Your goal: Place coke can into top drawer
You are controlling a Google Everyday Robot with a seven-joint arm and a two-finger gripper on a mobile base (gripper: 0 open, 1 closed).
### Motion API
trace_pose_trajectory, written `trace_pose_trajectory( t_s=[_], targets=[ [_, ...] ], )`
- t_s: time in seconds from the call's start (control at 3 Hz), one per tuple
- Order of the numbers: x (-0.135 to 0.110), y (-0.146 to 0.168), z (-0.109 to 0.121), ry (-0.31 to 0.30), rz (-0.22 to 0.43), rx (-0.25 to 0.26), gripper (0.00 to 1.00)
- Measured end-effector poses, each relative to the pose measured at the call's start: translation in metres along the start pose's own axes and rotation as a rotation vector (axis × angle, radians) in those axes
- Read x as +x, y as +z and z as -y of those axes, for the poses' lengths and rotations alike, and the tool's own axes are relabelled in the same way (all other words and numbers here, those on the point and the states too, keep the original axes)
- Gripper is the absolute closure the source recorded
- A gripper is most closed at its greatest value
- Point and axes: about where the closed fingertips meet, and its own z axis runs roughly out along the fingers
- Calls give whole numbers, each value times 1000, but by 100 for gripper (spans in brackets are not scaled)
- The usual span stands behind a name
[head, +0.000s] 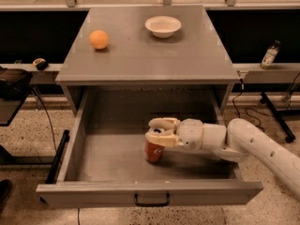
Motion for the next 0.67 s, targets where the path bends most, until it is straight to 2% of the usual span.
trace_pose_trajectory(
  t_s=[0.33, 0.67],
  targets=[
    [0, 0, 0, 0, 0, 0, 58],
    [0, 0, 0, 0, 0, 0, 27]
  ],
)
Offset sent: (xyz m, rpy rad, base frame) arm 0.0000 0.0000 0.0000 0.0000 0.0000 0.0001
